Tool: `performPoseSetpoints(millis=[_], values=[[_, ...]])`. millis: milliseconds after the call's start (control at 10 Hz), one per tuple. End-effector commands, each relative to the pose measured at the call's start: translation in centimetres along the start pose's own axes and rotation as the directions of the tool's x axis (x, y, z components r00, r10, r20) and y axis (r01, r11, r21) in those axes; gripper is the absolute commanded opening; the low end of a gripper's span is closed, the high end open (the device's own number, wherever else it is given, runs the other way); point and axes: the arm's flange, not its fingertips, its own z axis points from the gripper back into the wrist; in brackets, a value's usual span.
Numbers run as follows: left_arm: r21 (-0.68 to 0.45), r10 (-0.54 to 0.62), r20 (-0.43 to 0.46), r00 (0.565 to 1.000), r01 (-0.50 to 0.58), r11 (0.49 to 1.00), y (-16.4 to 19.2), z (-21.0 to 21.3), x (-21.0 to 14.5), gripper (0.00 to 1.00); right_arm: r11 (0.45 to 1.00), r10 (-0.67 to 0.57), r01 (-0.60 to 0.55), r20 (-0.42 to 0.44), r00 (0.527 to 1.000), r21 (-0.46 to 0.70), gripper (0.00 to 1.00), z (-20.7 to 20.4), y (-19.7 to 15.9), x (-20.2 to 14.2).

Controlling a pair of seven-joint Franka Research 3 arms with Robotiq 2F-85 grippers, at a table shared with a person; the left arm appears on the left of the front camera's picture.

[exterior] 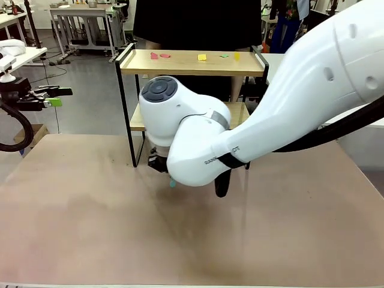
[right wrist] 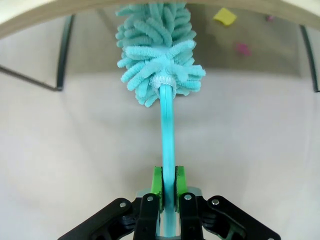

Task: Clean the shelf.
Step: Clean the specific section of the Shelf indicated by the human with the Duster.

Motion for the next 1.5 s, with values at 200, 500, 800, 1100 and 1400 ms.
performPoseSetpoints(millis=[200,500,800,1100,1400], values=[[0.0,-0.014,-0.009,1.0,0.014,1.0,-0.2,0.0,0.2,1.0,0.999,-0.041,0.04,-0.028,0.999,-0.027,0.13,0.4,-6.7,1.6],[0.0,-0.014,-0.009,1.0,0.014,1.0,-0.2,0.0,0.2,1.0,0.996,-0.049,0.046,-0.047,0.998,-0.074,0.13,-0.1,-10.7,2.7],[0.0,-0.014,-0.009,1.0,0.014,1.0,-0.2,0.0,0.2,1.0,0.988,-0.074,0.065,-0.06,0.995,-0.143,0.13,-0.6,-14.6,3.1],[0.0,-0.014,-0.009,1.0,0.014,1.0,-0.2,0.0,0.2,1.0,0.969,-0.109,0.094,-0.058,0.992,-0.229,0.13,-0.9,-17.6,2.9],[0.0,-0.014,-0.009,1.0,0.014,1.0,-0.2,0.0,0.2,1.0,0.97,-0.084,0.083,0.007,0.996,-0.227,0.13,0.2,-18.4,2.3]])
